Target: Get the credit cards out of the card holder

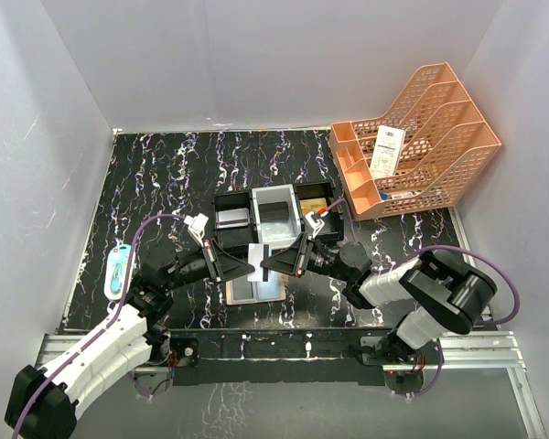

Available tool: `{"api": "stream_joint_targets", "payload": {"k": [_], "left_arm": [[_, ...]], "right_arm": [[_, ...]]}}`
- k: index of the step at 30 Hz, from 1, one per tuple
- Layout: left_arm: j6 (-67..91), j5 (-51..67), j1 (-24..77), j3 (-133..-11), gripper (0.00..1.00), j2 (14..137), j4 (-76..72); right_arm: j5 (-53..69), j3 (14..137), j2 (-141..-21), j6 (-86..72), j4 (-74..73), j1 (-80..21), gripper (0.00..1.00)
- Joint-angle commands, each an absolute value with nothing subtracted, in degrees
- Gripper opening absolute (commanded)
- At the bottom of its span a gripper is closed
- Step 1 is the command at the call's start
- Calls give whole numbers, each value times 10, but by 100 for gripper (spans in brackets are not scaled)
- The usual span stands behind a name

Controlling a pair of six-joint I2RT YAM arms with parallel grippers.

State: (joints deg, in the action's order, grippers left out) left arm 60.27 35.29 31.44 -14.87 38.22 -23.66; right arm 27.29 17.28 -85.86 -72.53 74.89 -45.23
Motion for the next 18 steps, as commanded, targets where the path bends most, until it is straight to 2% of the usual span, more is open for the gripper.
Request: {"api": "stream_joint_targets", "payload": {"k": [1, 18], "left_arm": [[613, 369, 312, -147, 0, 379, -272], [606, 360, 311, -151, 0, 378, -250]], "right_arm": [[299, 192, -880, -759, 855, -451, 16], [301, 190, -871, -764, 859, -446, 0]]}}
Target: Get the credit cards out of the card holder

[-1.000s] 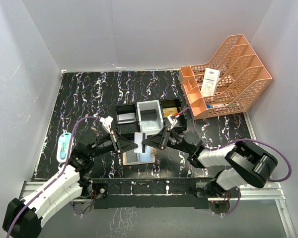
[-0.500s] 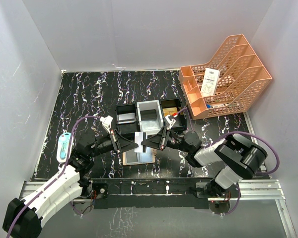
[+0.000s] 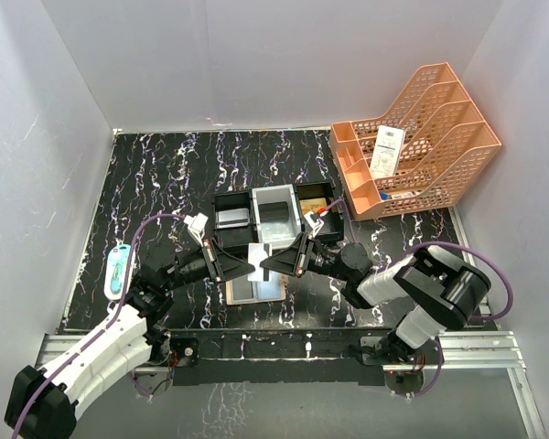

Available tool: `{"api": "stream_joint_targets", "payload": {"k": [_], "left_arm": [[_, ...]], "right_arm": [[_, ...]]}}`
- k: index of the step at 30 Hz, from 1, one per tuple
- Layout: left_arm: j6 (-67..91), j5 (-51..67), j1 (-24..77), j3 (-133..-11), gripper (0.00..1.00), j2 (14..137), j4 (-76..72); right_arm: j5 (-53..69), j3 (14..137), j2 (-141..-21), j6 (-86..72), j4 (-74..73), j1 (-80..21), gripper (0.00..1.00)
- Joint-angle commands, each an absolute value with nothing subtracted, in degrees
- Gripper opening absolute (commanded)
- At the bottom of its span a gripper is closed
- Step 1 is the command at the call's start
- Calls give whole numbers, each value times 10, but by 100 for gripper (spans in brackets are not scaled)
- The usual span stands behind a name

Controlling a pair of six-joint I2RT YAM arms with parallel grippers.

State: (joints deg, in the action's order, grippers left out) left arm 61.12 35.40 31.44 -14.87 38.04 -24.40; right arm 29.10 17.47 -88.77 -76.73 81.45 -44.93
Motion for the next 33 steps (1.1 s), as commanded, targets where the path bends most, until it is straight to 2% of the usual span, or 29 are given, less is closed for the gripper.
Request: {"api": "stream_joint_targets", "payload": {"k": [1, 8, 9, 10, 13, 18, 19, 26, 33], "left_arm": [[605, 358, 312, -152, 0, 379, -244], [591, 338, 311, -165, 0, 376, -201], [590, 336, 311, -165, 4, 375, -200], [590, 336, 312, -165, 13, 374, -198], [584, 322, 312, -171, 50, 371, -175], [554, 285, 312, -199, 93, 349, -84], [546, 273, 312, -206, 98, 341, -68], [451, 151, 312, -292, 99, 321, 141], [371, -44, 312, -385, 99, 346, 285]], "right_arm": [[300, 191, -865, -759, 849, -446, 0], [293, 226, -801, -691, 703, -446, 0], [291, 226, -794, -684, 695, -446, 0], [289, 225, -788, -677, 692, -446, 0], [282, 220, -770, -662, 680, -446, 0], [267, 220, -747, -643, 634, -446, 0], [262, 220, -742, -637, 625, -446, 0], [220, 236, -693, -569, 503, -446, 0], [164, 287, -653, -448, 325, -448, 0]]}}
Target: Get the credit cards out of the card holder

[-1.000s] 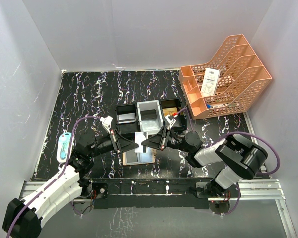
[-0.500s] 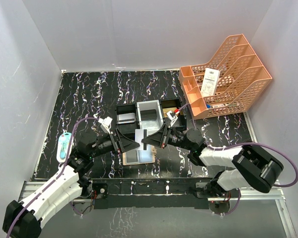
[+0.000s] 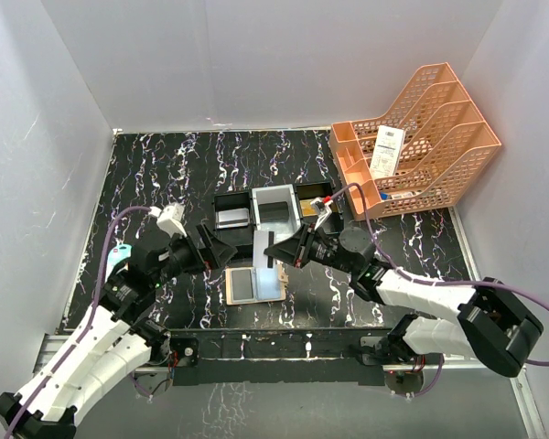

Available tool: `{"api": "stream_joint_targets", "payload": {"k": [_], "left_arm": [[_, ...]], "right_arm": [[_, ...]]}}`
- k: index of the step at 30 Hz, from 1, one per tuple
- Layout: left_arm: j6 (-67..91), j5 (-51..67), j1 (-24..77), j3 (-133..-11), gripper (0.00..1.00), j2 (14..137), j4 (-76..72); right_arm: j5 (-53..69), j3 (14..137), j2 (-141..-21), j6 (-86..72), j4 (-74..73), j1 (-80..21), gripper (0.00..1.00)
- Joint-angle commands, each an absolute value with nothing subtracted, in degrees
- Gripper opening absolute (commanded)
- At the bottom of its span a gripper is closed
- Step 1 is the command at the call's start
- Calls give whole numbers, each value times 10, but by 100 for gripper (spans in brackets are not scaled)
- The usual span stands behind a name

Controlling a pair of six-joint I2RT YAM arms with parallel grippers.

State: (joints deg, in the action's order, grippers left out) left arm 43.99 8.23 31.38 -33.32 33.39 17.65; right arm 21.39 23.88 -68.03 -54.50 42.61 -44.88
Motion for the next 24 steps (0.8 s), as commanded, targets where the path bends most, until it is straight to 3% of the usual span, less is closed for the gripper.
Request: {"api": "stream_joint_targets", "payload": {"k": [1, 7, 18, 24], "left_arm": [[360, -62, 312, -399, 99, 355, 299], [322, -186, 293, -412, 99, 400, 309], [276, -214, 179, -428, 99, 431, 329], [274, -230, 175, -439, 99, 429, 339]], "right_arm": [[151, 297, -650, -429, 302, -450, 0], [100, 391, -676, -290, 153, -455, 0], [23, 586, -801, -77, 30, -474, 0], [-8, 715, -923, 31, -40, -503, 0]]}}
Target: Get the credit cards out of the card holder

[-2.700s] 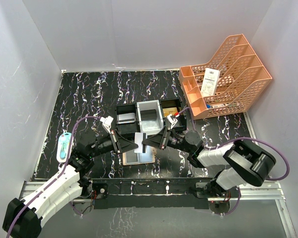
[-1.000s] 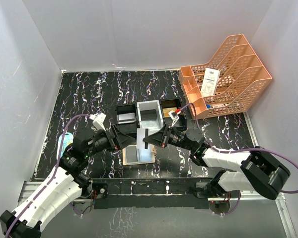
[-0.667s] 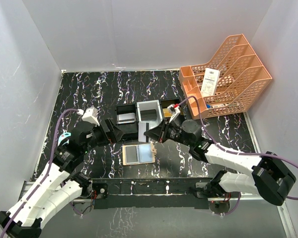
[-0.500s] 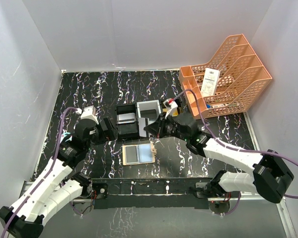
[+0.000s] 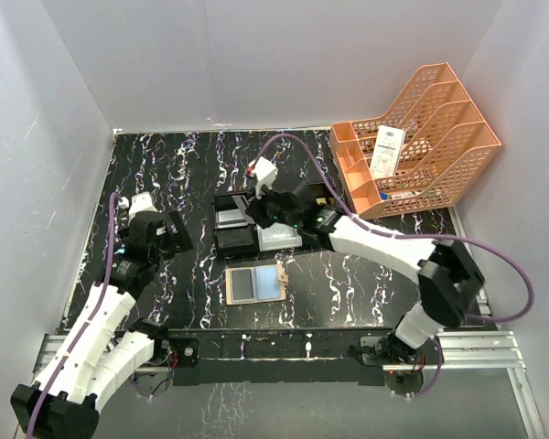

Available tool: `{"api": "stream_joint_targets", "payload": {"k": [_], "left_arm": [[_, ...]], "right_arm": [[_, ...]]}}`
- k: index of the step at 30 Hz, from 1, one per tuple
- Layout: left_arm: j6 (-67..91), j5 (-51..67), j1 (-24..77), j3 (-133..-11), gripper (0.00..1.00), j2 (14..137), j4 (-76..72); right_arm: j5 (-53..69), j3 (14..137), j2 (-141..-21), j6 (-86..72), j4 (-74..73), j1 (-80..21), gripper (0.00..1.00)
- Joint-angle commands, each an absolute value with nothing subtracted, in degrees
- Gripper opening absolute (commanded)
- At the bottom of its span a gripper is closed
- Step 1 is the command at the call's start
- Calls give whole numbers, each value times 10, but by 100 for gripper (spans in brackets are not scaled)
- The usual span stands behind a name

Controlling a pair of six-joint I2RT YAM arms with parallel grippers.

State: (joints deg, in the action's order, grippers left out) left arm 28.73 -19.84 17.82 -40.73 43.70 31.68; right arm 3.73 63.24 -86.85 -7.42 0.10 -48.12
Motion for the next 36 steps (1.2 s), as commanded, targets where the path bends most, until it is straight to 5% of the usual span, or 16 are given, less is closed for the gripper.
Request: {"api": "stream_joint_targets", "payload": {"k": [1, 16, 36], "left_arm": [[278, -239, 175, -438, 99, 420, 342], [302, -290, 175, -427, 99, 351, 352], [305, -301, 176, -426, 99, 333, 355]], "right_arm": [[-25, 730, -937, 45, -42, -507, 0], [-37, 880, -1105, 264, -91, -513, 0], [-53, 914, -1209, 458, -15, -513, 0]]}}
